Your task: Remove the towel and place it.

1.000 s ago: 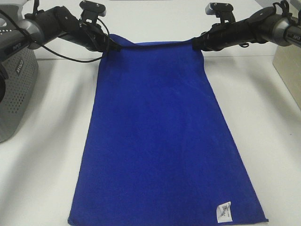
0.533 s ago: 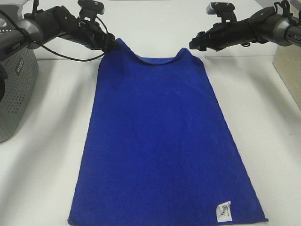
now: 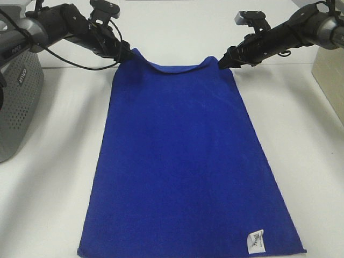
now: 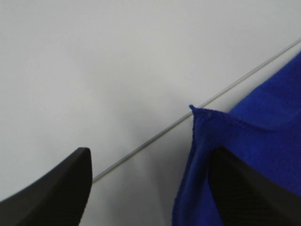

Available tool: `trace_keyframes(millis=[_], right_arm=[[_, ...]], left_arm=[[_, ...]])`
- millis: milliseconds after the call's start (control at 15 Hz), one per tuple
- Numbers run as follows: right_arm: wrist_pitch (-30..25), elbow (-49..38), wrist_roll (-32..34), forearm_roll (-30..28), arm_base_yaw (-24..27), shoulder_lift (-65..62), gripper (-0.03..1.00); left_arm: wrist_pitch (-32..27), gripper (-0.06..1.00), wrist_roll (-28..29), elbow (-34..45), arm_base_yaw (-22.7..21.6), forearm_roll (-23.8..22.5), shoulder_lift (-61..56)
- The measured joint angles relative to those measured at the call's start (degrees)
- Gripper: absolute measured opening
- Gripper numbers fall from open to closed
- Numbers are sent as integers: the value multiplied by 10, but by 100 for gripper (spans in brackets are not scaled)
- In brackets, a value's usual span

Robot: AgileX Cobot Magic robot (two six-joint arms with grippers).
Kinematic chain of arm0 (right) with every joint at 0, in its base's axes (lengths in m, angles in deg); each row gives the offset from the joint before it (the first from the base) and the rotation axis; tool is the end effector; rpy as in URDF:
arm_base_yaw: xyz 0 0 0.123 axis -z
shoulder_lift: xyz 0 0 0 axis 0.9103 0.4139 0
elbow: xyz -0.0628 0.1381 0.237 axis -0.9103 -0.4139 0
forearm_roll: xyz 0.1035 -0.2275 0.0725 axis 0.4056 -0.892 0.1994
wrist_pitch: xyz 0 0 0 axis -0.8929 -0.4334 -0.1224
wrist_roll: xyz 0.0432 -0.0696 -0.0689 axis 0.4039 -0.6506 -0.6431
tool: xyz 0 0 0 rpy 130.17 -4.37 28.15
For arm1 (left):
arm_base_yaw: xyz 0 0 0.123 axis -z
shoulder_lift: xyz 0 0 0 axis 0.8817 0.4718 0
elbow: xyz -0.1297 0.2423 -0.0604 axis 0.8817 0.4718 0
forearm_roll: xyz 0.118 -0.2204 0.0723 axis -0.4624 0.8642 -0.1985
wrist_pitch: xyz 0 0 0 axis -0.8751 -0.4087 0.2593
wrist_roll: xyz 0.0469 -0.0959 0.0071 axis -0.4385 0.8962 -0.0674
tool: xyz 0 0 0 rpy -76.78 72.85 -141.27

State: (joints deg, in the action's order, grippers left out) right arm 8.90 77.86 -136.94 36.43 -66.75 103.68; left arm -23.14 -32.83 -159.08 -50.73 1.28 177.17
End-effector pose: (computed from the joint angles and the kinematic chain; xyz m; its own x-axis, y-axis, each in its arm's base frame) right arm 0.5841 0.0627 0.1001 -0.6313 -0.2505 -0.7340 -0.5199 0.8390 0.1609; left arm 0.6019 -0.1344 0.1249 -0.4708 0.3842 -0.7942 0.4628 0.8739 0.1484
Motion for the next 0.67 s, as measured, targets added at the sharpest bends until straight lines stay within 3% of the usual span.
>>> trace_keyframes(millis=[200,400,533,667], right_arm=[[-80,0,43,-26,0,-46,65],[-169,3,69,-48,0,-81,65],[-207,3,91,-63,0,-100,65],[-231,4,124,-88,0,-125,68]], left_arm=[[1,67,33,0,0,-15,-23],[-2,67,159,0,0,-18,-24],[-8,67,182,0,0,-25,-25],[-57,67,188,0,0,-30,-34]])
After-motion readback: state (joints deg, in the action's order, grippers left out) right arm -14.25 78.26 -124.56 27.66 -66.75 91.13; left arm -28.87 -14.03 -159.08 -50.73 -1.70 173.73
